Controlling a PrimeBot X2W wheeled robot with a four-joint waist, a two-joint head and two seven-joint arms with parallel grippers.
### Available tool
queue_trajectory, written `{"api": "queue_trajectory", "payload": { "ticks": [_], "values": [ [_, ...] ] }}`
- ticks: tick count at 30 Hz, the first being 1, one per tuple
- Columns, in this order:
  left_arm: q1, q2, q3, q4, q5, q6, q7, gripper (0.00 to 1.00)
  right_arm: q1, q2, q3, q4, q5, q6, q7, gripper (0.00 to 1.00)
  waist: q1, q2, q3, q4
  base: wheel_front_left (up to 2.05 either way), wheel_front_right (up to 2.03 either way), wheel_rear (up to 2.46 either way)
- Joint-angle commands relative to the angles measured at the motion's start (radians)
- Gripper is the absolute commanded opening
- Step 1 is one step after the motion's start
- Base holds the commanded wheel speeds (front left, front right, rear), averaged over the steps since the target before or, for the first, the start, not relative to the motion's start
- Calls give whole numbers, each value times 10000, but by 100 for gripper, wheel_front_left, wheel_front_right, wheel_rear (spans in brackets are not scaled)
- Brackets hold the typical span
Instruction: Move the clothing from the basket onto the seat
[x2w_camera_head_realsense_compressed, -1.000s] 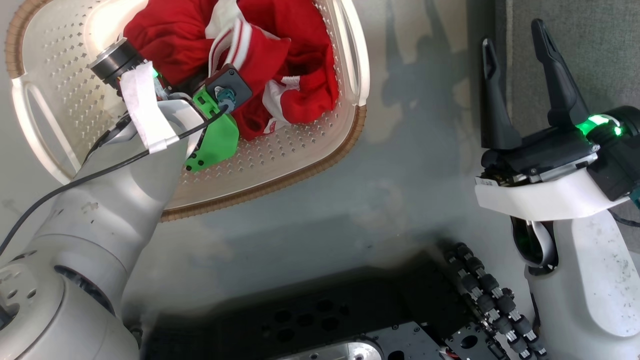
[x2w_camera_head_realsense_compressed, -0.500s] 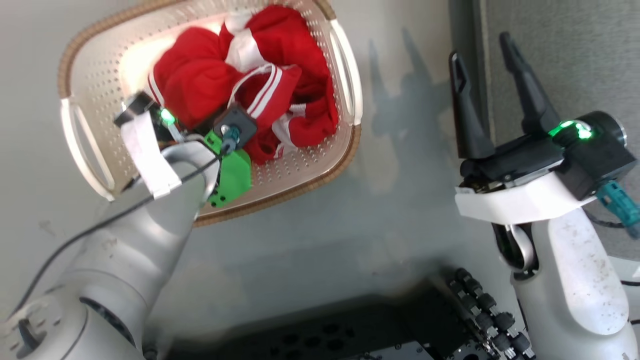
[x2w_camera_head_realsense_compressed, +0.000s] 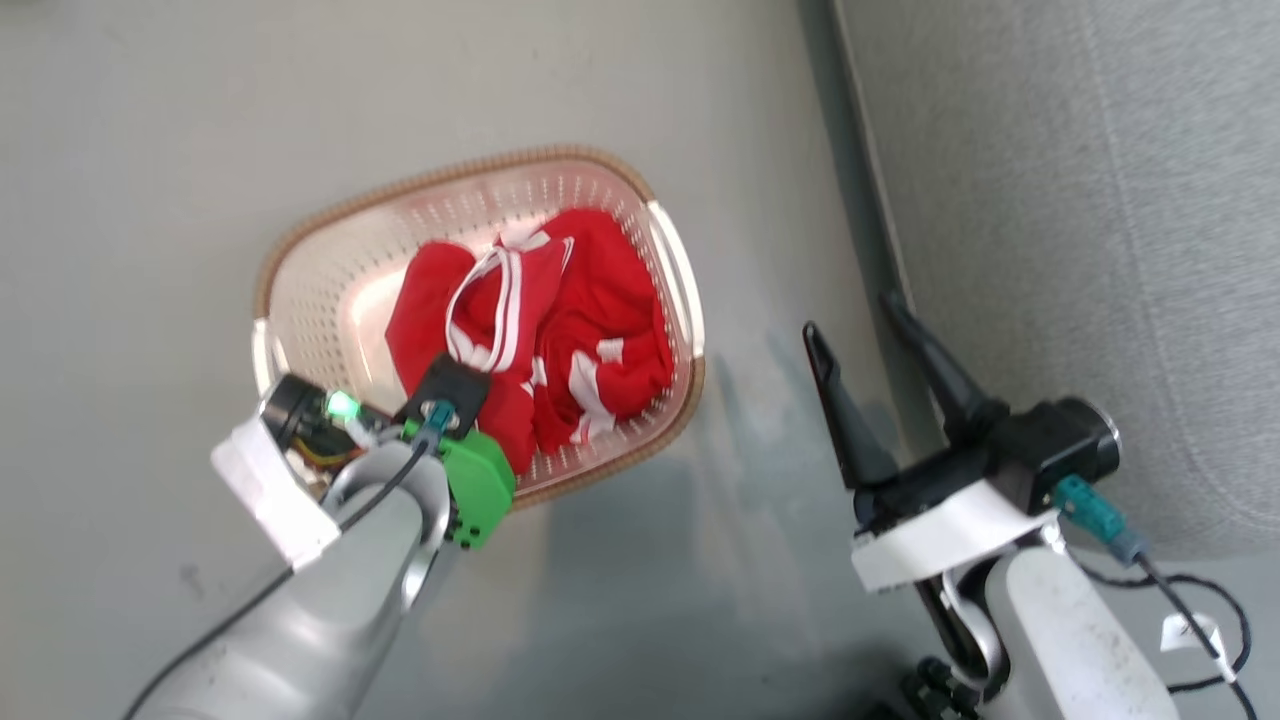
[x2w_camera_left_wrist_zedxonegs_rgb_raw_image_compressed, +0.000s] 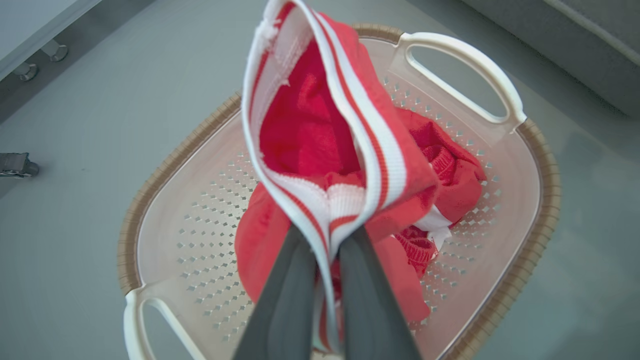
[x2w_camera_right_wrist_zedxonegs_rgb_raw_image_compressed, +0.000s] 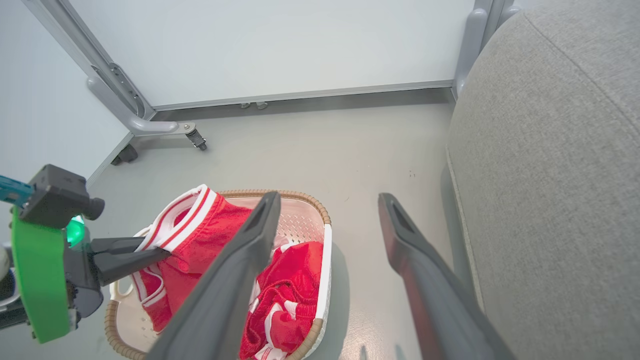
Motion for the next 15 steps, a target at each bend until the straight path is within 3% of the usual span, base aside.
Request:
{"api": "queue_trajectory", "payload": {
  "ticks": [1,15],
  "values": [
    [492,71,170,-262,-65,64,-34,0,367,-40,66,160,-4,-3,-49,100,0,0,-2203,83,0,0,0],
    [3568,282,1759,-2355,-317,27,-33,0,2578,-49,639,1195,-62,-3,-49,100,0,0,-6068,189,0,0,0]
  ]
}}
